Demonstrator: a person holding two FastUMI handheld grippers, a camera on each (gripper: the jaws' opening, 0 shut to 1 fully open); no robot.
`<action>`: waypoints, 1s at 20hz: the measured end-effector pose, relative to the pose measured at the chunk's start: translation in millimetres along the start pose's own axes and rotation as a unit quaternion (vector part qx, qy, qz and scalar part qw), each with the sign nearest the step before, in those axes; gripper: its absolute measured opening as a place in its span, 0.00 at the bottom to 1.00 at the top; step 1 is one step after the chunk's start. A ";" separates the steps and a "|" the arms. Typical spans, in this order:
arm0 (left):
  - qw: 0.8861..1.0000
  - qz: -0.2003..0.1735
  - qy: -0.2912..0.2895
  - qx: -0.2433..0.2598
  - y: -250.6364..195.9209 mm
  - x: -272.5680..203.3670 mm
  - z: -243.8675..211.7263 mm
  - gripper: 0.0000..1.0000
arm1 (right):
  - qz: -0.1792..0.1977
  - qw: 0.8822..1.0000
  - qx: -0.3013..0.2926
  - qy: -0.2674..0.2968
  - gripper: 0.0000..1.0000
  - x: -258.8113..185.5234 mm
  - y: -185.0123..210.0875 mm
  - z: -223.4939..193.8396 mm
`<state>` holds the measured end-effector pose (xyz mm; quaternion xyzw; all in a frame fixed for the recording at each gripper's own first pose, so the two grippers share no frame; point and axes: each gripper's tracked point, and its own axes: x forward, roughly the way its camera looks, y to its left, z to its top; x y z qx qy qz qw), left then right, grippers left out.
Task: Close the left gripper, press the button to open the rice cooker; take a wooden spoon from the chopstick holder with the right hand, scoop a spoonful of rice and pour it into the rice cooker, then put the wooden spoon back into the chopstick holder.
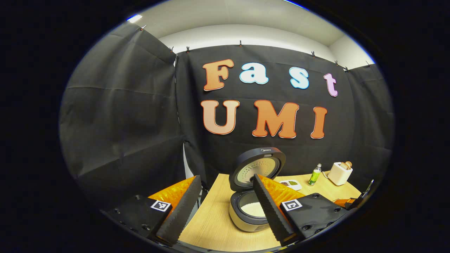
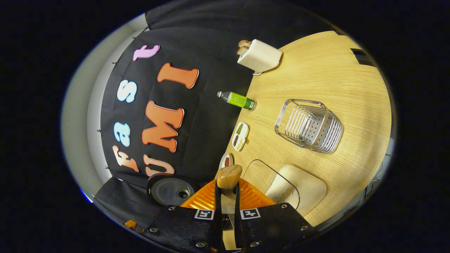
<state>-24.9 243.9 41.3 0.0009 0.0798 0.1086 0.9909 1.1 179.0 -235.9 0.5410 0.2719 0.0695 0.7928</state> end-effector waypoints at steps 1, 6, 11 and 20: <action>1.000 -0.002 -0.001 -0.003 -2.5 0.1 0.0 0.96 | 0.001 1.000 0.011 -0.003 0.13 -2.4 0.3 3.5; 1.000 -0.009 -0.004 -0.004 -13.4 6.6 3.2 0.96 | 0.004 0.999 0.044 -0.014 0.13 -11.8 15.0 18.4; 1.000 -0.011 -0.012 -0.004 -23.4 9.9 8.2 0.97 | 0.027 0.997 0.075 -0.019 0.13 -20.8 49.0 33.6; 0.999 -0.014 -0.032 -0.009 -32.3 11.7 19.9 0.98 | 0.052 0.996 0.077 -0.009 0.13 -18.7 118.4 47.6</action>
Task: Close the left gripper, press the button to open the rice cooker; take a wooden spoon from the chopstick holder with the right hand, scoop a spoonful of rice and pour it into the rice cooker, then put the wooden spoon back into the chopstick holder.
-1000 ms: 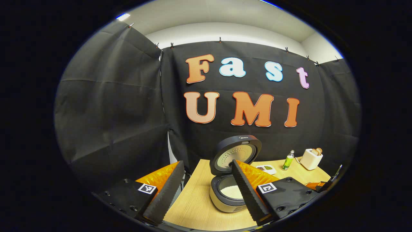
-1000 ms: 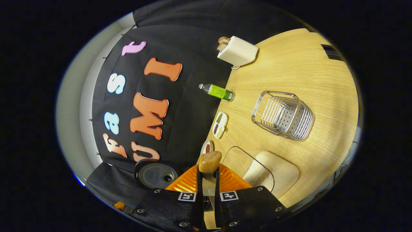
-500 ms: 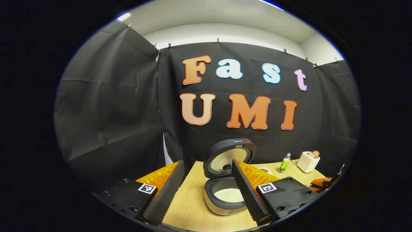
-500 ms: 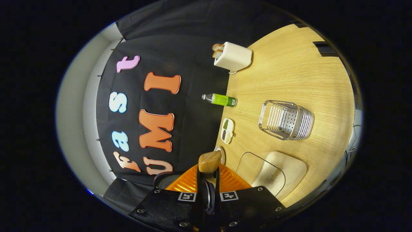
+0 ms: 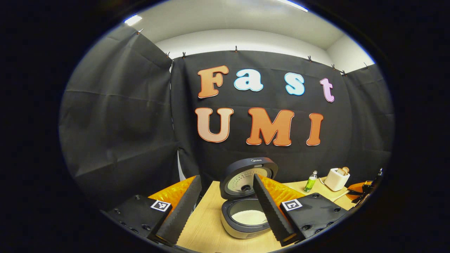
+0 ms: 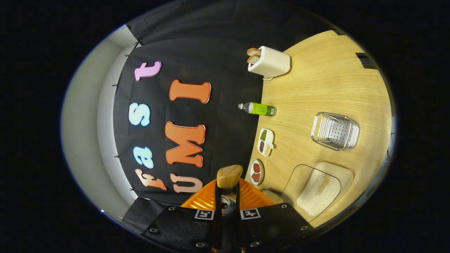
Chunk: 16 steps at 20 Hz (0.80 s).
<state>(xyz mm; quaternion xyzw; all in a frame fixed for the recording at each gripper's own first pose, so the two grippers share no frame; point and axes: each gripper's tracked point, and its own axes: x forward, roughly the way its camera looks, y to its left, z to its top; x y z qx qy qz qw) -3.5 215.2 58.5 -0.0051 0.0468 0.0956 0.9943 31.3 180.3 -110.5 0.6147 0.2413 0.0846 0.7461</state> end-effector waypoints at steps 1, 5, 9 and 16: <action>1.000 -0.003 0.002 -0.004 -1.7 -0.2 -2.5 0.98 | 0.004 1.000 0.002 0.003 0.13 5.1 7.1 -2.1; 1.000 -0.002 0.003 -0.003 1.9 1.0 -4.0 0.98 | 0.018 1.000 -0.017 0.014 0.12 27.1 40.4 -15.6; 1.000 0.001 0.009 -0.010 6.2 -0.3 -9.5 0.99 | 0.035 0.998 -0.034 0.033 0.13 54.4 76.6 -34.0; 1.000 0.011 0.008 -0.006 21.6 -1.2 -6.6 1.00 | 0.054 0.993 -0.077 0.070 0.13 94.0 114.4 -79.2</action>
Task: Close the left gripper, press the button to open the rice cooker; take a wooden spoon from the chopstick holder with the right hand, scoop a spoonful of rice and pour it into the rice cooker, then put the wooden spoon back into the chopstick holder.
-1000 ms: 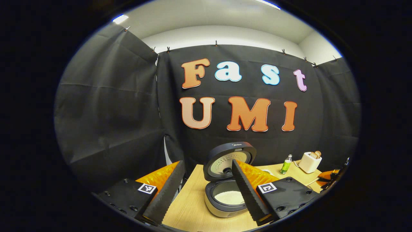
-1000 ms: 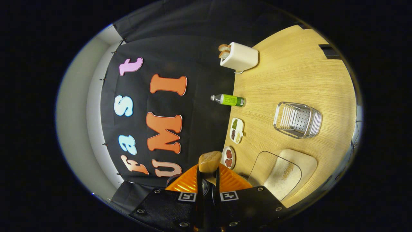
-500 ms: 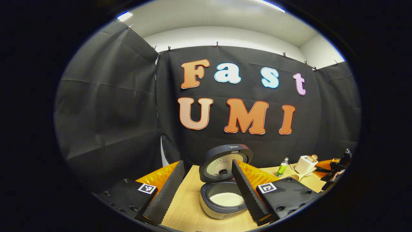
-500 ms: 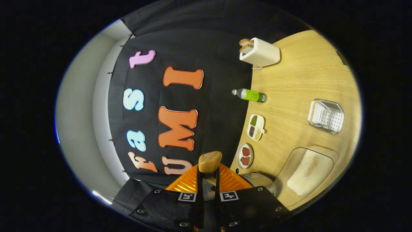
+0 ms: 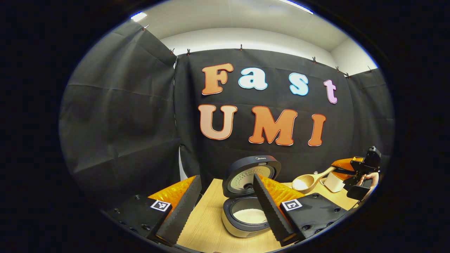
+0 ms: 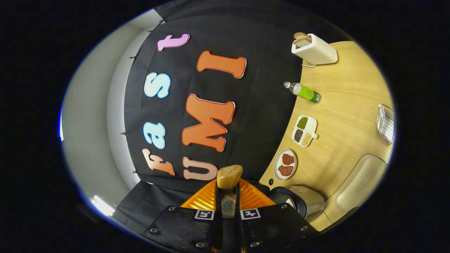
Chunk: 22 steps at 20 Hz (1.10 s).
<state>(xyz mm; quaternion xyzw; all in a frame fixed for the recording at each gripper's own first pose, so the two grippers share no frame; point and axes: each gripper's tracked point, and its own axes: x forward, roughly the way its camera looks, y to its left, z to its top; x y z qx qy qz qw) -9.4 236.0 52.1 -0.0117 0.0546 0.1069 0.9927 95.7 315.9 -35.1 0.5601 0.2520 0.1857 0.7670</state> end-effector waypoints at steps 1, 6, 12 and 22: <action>1.000 0.003 -0.001 0.000 2.6 -0.2 -0.1 1.00 | 0.002 1.000 -0.009 0.004 0.12 6.9 4.0 -4.3; 1.000 0.014 0.002 -0.003 14.0 -4.4 -1.5 1.00 | -0.002 0.996 -0.087 0.013 0.13 27.5 13.8 -27.5; 1.000 0.021 0.000 -0.002 24.1 -6.9 -0.2 1.00 | 0.005 0.988 -0.157 0.011 0.12 32.8 25.1 -41.1; 1.000 0.028 0.003 -0.003 37.3 -10.0 1.2 1.00 | 0.013 0.973 -0.231 0.008 0.13 39.8 37.8 -56.5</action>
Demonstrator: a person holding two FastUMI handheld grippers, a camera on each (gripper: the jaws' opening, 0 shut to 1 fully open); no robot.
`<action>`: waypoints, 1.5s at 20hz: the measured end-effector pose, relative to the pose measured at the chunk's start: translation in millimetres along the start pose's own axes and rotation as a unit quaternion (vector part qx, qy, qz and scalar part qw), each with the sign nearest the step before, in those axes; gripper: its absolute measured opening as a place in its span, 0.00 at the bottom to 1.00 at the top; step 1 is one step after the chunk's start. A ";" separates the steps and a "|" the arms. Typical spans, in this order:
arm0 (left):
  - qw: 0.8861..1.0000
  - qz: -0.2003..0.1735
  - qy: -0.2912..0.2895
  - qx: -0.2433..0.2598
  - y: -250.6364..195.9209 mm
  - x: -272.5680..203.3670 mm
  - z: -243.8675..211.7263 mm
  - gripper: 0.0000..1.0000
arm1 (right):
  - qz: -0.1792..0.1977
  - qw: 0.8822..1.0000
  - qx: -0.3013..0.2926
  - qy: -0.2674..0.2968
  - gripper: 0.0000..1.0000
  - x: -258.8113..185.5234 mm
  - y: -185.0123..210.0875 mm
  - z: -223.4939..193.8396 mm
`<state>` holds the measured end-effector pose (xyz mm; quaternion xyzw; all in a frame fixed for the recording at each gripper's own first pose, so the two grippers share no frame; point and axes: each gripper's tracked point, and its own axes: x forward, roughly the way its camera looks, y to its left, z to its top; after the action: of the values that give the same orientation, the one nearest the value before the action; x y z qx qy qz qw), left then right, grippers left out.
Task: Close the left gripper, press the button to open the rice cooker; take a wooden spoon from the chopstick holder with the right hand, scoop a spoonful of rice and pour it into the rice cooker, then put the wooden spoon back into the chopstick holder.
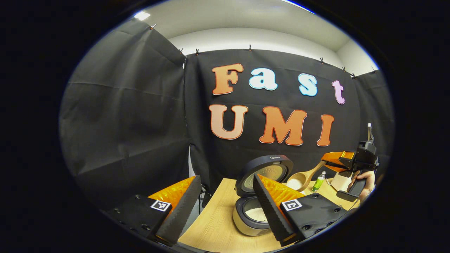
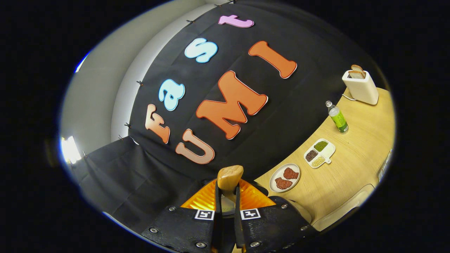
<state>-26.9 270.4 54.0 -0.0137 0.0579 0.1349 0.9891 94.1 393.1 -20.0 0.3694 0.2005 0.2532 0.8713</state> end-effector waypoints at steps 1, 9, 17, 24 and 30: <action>1.000 0.000 -0.001 -0.001 1.6 0.1 0.6 1.00 | 0.001 1.000 -0.008 -0.001 0.13 -0.3 1.7 -0.4; 1.000 0.000 -0.001 -0.003 3.7 -0.7 0.9 1.00 | 0.004 0.999 -0.048 -0.003 0.12 0.1 10.0 -4.6; 1.000 0.000 -0.001 0.000 4.6 0.5 1.7 1.00 | 0.000 0.995 -0.097 0.000 0.12 2.0 14.2 -12.3; 1.000 0.001 0.000 -0.002 7.2 3.4 1.6 0.99 | -0.004 0.990 -0.138 0.007 0.12 8.0 18.9 -22.1; 1.000 0.003 0.001 -0.004 12.5 5.3 -1.6 0.96 | 0.003 0.982 -0.186 0.019 0.12 12.4 25.4 -35.4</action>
<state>-25.4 283.8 51.7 -0.0177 0.0586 0.1376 0.9886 77.5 434.8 -26.0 0.1970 0.1650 0.2958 0.9200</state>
